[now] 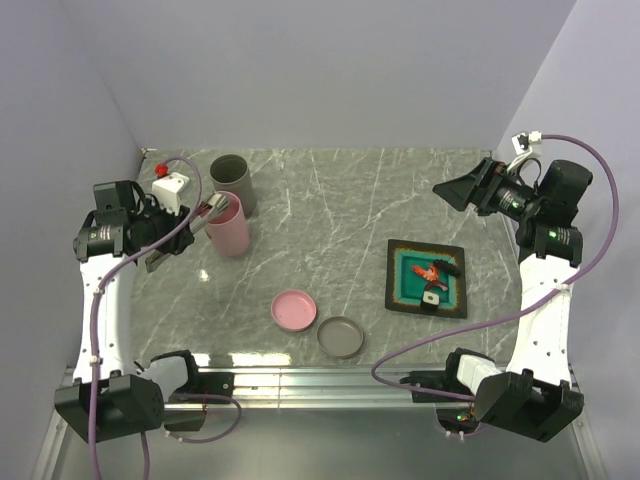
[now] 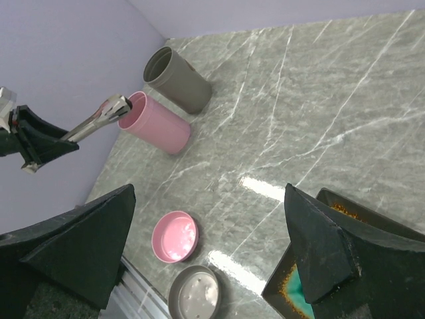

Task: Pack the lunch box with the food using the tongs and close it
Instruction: Place the food into the lunch box

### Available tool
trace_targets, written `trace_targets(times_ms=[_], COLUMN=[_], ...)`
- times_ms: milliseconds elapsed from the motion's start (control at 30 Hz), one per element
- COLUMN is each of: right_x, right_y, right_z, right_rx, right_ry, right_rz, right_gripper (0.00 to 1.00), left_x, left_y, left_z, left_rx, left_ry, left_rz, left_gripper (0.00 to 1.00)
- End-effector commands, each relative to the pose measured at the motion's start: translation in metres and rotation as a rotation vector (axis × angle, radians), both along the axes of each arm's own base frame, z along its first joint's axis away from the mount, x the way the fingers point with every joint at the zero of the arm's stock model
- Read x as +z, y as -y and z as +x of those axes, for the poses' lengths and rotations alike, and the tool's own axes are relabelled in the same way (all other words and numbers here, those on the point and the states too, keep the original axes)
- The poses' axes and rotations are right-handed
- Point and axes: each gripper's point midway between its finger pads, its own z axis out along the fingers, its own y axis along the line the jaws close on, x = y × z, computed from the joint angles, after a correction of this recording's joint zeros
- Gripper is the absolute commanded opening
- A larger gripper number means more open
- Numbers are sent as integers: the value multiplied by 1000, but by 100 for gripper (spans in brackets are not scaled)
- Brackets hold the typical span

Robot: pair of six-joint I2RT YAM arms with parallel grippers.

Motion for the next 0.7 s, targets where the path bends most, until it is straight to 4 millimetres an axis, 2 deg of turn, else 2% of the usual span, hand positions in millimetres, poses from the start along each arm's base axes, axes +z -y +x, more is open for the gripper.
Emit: trace_targets(times_ms=[0,200,367,467,500,667], right_x=[5,6,5,4,4,6], right_y=[-2,-1,-2,-2,-2,-3], right_z=[-4,-5,-5,-4,-4,-4], right_rx=[18,18,26,29,32,33], right_ry=[35,44,43,38,33,37], right_rz=[-12,-27,-20,-18,-15,-11], right_gripper=[100,100,100,100,100,100], left_x=[11,9,17,29,39,65], left_y=[-3,-1,1,6,7,26], left_z=[15,19,17,17,17,17], left_rx=[-7,-10,-19,-40,-45,-154], left_ry=[64,49,54,69,87,121], left_rz=[11,-11,-21,-34,-39,-98], left_gripper=[43,57,64,65,65,65])
